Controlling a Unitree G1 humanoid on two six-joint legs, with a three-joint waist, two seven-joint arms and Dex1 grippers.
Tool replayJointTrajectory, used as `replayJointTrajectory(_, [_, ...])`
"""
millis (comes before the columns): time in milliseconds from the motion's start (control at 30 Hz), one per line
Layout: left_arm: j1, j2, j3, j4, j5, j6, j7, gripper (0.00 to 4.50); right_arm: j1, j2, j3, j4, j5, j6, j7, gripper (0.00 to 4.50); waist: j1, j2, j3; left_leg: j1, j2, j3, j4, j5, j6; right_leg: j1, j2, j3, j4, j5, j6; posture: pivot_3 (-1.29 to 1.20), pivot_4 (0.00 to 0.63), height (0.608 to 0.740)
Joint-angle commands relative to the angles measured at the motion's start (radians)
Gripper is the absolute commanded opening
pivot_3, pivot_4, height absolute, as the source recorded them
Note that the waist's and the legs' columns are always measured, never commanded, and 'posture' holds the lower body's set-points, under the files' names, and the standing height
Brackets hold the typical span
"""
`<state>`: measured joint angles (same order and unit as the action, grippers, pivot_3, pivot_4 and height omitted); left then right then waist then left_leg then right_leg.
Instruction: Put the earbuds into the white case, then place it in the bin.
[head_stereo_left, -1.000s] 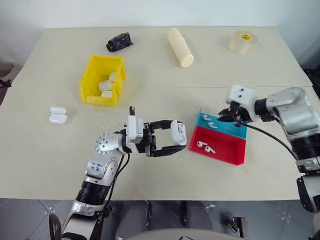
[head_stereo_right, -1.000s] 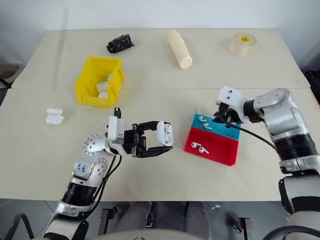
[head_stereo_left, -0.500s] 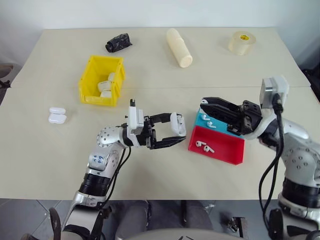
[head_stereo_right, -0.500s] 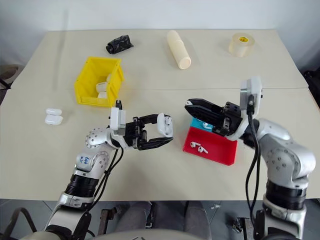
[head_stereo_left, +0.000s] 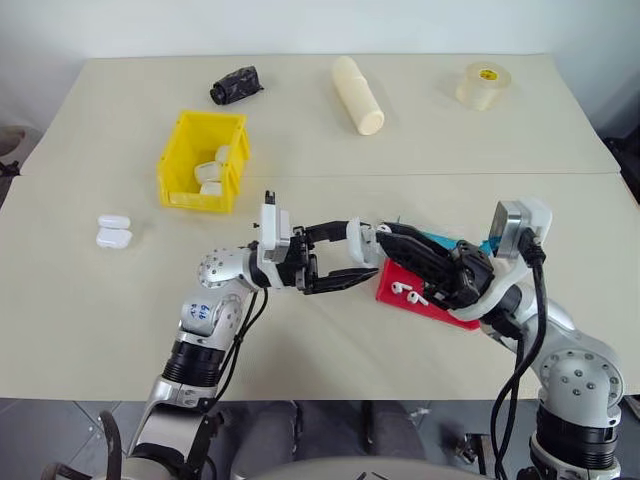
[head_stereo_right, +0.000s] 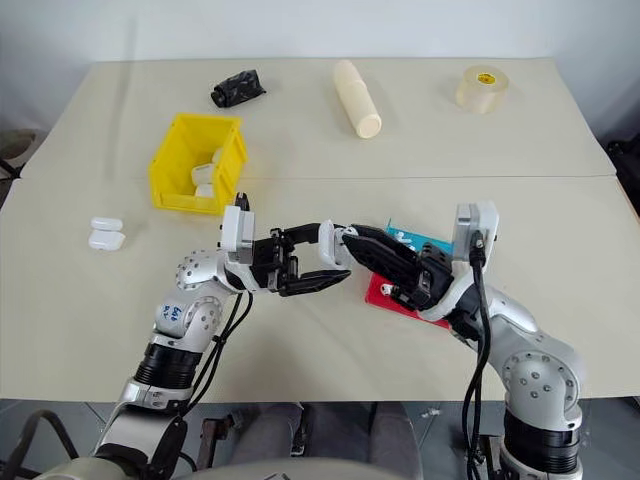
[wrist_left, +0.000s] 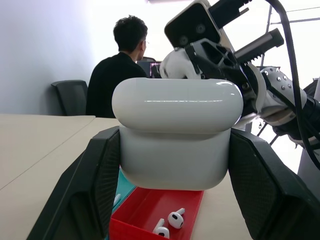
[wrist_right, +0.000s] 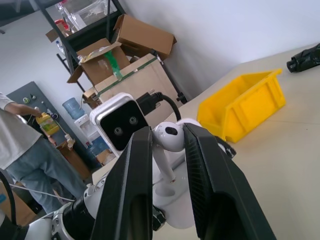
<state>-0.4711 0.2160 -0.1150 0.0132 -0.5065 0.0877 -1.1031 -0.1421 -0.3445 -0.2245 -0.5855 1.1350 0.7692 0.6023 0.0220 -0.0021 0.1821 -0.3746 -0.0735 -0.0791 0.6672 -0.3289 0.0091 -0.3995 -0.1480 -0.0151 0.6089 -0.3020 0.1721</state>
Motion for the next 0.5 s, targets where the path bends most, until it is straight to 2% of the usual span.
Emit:
replayJointTrajectory(33, [-0.022, -0.008, 0.009, -0.036, -0.025, 0.007, 0.007, 2.8, 0.015, 0.011, 0.036, -0.031, -0.032, -0.062, 0.003, 0.54, 0.0, 0.0, 0.0, 0.0, 0.0, 0.0, 0.0, 0.0, 0.0, 0.0, 0.0, 0.0, 0.0, 0.0, 0.0, 0.0, 0.15, 0.74])
replayJointTrajectory(500, [-0.041, -0.028, 0.027, -0.054, -0.048, 0.058, 0.032, 2.8, 0.109, -0.015, 0.148, -0.007, -0.15, -0.172, 0.046, 0.54, 0.0, 0.0, 0.0, 0.0, 0.0, 0.0, 0.0, 0.0, 0.0, 0.0, 0.0, 0.0, 0.0, 0.0, 0.0, 0.0, 0.15, 0.74])
